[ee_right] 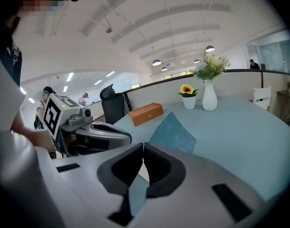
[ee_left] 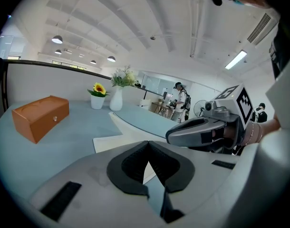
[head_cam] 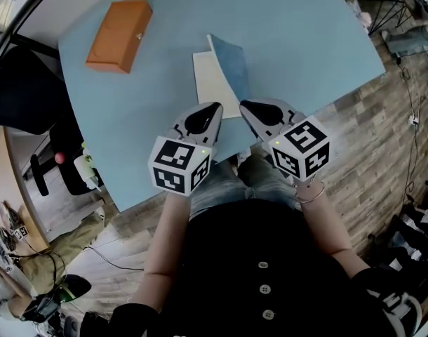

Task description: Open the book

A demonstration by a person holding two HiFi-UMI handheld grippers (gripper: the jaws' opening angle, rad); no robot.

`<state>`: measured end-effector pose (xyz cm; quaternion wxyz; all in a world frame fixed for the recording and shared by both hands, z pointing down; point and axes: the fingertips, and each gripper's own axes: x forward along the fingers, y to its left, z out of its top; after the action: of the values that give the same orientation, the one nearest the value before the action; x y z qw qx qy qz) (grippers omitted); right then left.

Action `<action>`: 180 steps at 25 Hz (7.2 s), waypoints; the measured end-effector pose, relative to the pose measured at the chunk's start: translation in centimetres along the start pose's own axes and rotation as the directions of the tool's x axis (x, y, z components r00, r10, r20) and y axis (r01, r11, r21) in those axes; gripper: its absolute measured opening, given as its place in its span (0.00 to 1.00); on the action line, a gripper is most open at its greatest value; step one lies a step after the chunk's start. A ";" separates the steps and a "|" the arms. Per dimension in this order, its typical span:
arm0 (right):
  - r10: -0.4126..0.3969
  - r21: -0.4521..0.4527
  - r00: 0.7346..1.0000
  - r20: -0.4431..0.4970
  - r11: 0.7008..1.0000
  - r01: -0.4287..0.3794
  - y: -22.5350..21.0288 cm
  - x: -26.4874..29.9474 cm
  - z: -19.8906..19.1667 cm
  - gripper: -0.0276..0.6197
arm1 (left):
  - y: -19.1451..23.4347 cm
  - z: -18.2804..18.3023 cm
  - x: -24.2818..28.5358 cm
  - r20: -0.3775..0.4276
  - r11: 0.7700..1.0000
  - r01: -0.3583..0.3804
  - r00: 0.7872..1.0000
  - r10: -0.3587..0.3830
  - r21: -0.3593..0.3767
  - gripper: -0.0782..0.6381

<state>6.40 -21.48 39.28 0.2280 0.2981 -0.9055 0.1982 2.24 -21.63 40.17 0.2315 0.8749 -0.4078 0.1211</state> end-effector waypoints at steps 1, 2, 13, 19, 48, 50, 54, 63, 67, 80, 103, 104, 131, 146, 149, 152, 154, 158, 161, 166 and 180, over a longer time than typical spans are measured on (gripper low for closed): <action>-0.001 0.003 1.000 0.004 1.000 0.001 -0.3 -0.3 0.0 0.06 | -0.3 0.1 0.3 -0.002 1.000 0.002 1.000 -0.002 0.003 0.13; -0.002 0.006 1.000 0.009 1.000 0.002 -0.5 -0.6 0.1 0.06 | -0.5 0.2 0.5 -0.004 1.000 0.005 1.000 -0.005 0.007 0.13; -0.007 0.040 1.000 0.028 0.999 0.005 -3.9 -3.9 -0.8 0.06 | -3.2 0.3 3.7 -0.013 1.000 0.017 1.000 -0.017 0.014 0.13; -0.025 0.066 0.999 0.031 0.998 0.023 -6.1 -5.9 -2.0 0.06 | -4.8 0.2 5.2 -0.019 1.000 0.018 1.000 -0.018 0.016 0.13; -0.092 0.189 0.995 -0.026 0.977 0.095 -13.4 -8.6 -9.0 0.05 | -10.1 -2.4 10.2 -0.113 0.998 0.060 0.992 -0.056 0.032 0.13; -0.105 0.197 0.994 -0.029 0.974 0.109 -13.8 -8.5 -9.6 0.05 | -10.2 -2.8 10.4 -0.121 0.998 0.064 0.991 -0.060 0.028 0.13; -0.119 0.203 0.992 -0.045 0.971 0.126 -14.4 -8.2 -10.7 0.05 | -10.3 -3.6 10.8 -0.136 0.998 0.066 0.989 -0.063 0.018 0.13; -0.144 0.224 0.985 -0.091 0.961 0.161 -15.9 -7.4 -13.4 0.05 | -10.8 -4.5 12.1 -0.172 0.996 0.083 0.982 -0.078 0.021 0.13; -0.139 0.233 0.983 -0.117 0.959 0.163 -16.2 -6.9 -14.5 0.05 | -10.8 -5.1 12.4 -0.187 0.997 0.081 0.979 -0.077 0.013 0.13; -0.171 0.158 0.965 -0.197 0.966 0.203 -16.6 -5.8 -15.9 0.05 | -10.2 -5.3 12.3 -0.189 0.998 0.067 0.980 -0.066 0.002 0.13; -0.218 0.060 0.963 -0.160 0.971 0.230 -16.3 -7.1 -13.5 0.13 | -9.8 -3.1 10.7 -0.132 1.000 0.020 0.991 -0.017 0.018 0.13; -0.220 0.065 0.964 -0.152 0.971 0.232 -16.2 -7.2 -13.3 0.13 | -9.8 -2.9 10.7 -0.127 1.000 0.019 0.992 -0.016 0.021 0.13; -0.101 0.058 0.974 0.205 0.994 0.091 -12.1 -8.8 -0.1 0.14 | -9.1 4.8 8.8 0.038 0.995 0.036 0.999 -0.040 0.090 0.13; -0.005 -0.051 0.944 0.329 0.998 0.023 -8.6 -9.8 5.7 0.11 | -8.2 8.3 5.8 0.129 0.995 0.026 0.991 -0.038 0.093 0.13; 0.021 -0.078 0.944 0.328 0.997 0.004 -7.7 -9.7 6.1 0.10 | -8.0 8.4 5.4 0.135 0.995 0.020 0.990 -0.034 0.101 0.13; 0.038 -0.104 0.944 0.328 0.995 -0.004 -7.0 -9.7 6.4 0.08 | -8.0 8.3 5.1 0.136 0.994 0.026 0.990 -0.041 0.104 0.13; 0.048 -0.115 0.944 0.326 0.993 -0.011 -6.6 -9.8 6.4 0.06 | -8.2 8.1 5.0 0.131 0.994 0.032 0.990 -0.046 0.107 0.13; 0.069 -0.125 0.943 0.325 0.992 -0.029 -6.0 -9.8 6.2 0.04 | -8.6 7.6 4.9 0.127 0.993 0.032 0.991 -0.046 0.112 0.13; 0.068 -0.129 0.945 0.319 0.991 -0.028 -5.7 -9.9 6.0 0.04 | -8.9 7.0 4.8 0.115 0.992 0.048 0.991 -0.062 0.116 0.13; 0.076 -0.132 0.949 0.306 0.991 -0.037 -5.4 -9.8 5.5 0.04 | -9.0 6.3 4.3 0.114 0.992 0.040 0.992 -0.053 0.118 0.13; 0.061 -0.092 0.962 0.266 0.995 -0.037 -4.8 -9.5 3.3 0.04 | -8.2 4.7 3.7 0.091 0.995 -0.019 0.996 0.009 0.101 0.13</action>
<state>15.31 -22.36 32.62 0.1110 0.2897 -0.9427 0.1225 10.96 -21.84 35.10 0.1670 0.8872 -0.4173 0.1037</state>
